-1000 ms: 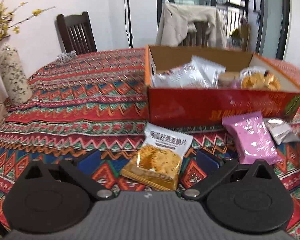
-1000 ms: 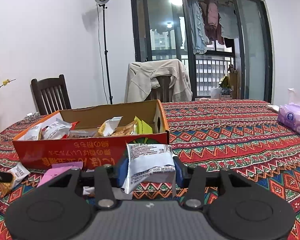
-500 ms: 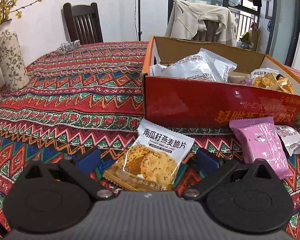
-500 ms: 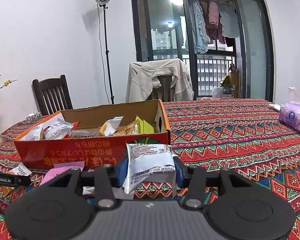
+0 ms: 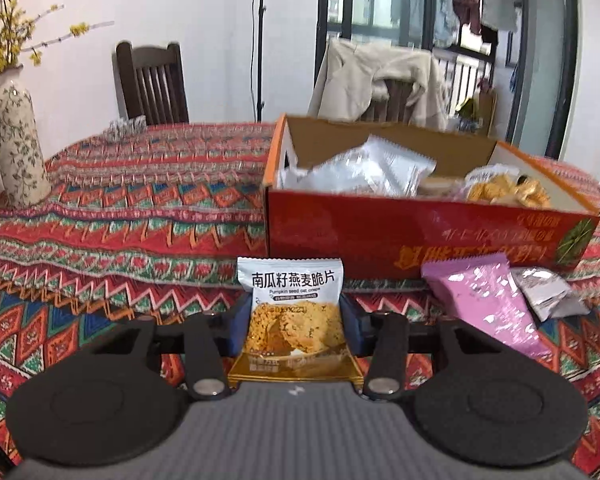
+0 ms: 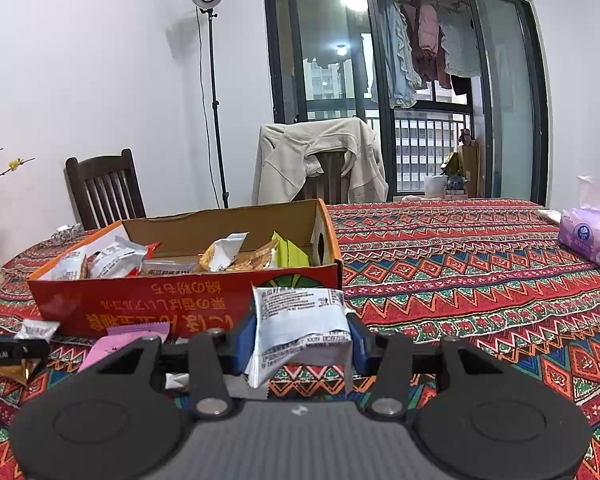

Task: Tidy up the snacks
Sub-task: 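Carry the white and yellow packets into the box while both grippers open to release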

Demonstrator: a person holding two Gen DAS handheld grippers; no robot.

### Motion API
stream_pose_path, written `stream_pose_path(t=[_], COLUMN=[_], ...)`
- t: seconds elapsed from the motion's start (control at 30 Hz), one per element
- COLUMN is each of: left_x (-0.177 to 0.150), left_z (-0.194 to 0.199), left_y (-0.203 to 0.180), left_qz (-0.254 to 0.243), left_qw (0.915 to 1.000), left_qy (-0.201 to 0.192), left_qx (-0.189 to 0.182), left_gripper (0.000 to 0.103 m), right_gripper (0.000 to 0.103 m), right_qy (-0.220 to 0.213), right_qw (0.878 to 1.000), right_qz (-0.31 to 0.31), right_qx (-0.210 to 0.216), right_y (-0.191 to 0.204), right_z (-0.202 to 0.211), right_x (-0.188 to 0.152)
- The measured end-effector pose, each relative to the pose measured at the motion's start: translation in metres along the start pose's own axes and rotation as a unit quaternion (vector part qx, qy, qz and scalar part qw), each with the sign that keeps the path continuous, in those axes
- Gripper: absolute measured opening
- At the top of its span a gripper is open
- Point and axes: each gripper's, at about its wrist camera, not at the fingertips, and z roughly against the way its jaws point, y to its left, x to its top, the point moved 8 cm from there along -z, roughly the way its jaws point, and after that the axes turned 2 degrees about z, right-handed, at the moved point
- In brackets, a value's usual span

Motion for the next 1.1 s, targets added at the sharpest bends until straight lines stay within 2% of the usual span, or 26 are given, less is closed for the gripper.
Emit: stream_pose_path(t=[0.13, 0.33, 0.47, 0.6, 0.73, 0.87, 1.0, 1.1], left_x=[0.008, 0.030, 0.052, 0.073, 0.092, 0.110, 0.119, 0.122], left_z=[0.018, 0.046, 0.054, 0.056, 0.046, 0.021, -0.015, -0.036], left_y=[-0.006, -0.022, -0.038, -0.053, -0.064, -0.070, -0.068, -0.065], left_qz=[-0.005, 0.000, -0.010, -0.013, -0.014, -0.003, 0.024, 0.046], left_qw=[0.9993, 0.9963, 0.9937, 0.9913, 0.9902, 0.9916, 0.9943, 0.9939], left_qy=[-0.036, -0.074, -0.096, -0.115, -0.125, -0.119, -0.102, -0.099], left_qx=[-0.009, -0.044, -0.057, -0.063, -0.061, -0.051, -0.017, -0.014], left_gripper=[0.047, 0.047, 0.047, 0.047, 0.047, 0.047, 0.047, 0.047], right_gripper=[0.046, 0.046, 0.046, 0.046, 0.046, 0.046, 0.046, 0.046], right_qy=[-0.004, -0.021, -0.035, -0.063, -0.086, -0.094, -0.100, -0.090], right_qw=[1.000, 1.000, 0.999, 0.997, 0.995, 0.994, 0.995, 0.995], right_qz=[0.000, 0.017, 0.027, 0.038, 0.048, 0.039, 0.011, 0.013], right_qx=[0.003, 0.016, 0.022, 0.033, 0.033, 0.032, 0.023, 0.028], right_y=[0.000, 0.009, 0.019, 0.031, 0.040, 0.043, 0.037, 0.032], right_z=[0.001, 0.007, 0.014, 0.015, 0.003, -0.023, -0.054, -0.071], right_x=[0.001, 0.007, 0.025, 0.059, 0.092, 0.113, 0.118, 0.108])
